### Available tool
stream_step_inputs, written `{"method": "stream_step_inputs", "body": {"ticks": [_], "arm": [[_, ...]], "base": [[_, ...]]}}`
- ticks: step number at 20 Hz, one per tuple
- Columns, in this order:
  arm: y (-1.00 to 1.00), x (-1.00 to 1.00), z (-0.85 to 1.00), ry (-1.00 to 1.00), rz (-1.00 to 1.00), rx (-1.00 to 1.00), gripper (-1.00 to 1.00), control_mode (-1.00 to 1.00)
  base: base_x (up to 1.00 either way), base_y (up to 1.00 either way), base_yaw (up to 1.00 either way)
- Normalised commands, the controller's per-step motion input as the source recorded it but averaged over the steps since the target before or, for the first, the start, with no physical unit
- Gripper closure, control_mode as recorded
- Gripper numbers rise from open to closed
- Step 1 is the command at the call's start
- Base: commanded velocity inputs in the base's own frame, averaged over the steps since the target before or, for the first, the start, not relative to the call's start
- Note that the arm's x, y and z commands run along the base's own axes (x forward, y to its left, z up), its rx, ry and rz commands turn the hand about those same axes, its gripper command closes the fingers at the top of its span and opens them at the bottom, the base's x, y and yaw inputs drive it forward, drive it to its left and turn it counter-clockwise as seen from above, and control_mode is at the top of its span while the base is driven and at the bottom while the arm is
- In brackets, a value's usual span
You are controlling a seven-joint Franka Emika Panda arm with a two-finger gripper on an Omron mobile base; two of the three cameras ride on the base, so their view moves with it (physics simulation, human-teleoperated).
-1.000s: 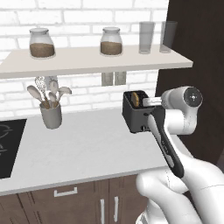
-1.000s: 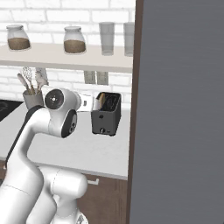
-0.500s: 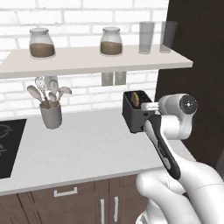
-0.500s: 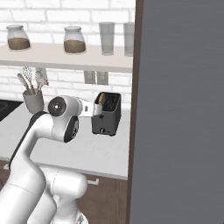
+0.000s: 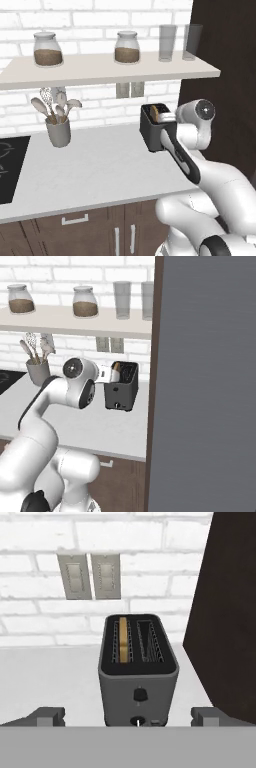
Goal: Start the toaster. Once the lever pops up, take the bread to the plate on the dining counter.
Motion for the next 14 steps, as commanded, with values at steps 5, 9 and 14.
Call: {"method": "stream_step_inputs", "body": {"ticks": [5,9,14], "arm": [[0.0,0.25,-0.03,0.09,0.0,0.01,-1.0,-1.0],[0.0,0.13,-0.17,0.02,0.0,0.01,-1.0,-1.0],[0.0,0.2,-0.26,0.0,0.0,0.01,-1.0,-1.0]], "base": [[0.0,0.0,0.0],[0.0,0.0,0.0],[0.0,0.0,0.0]]}}
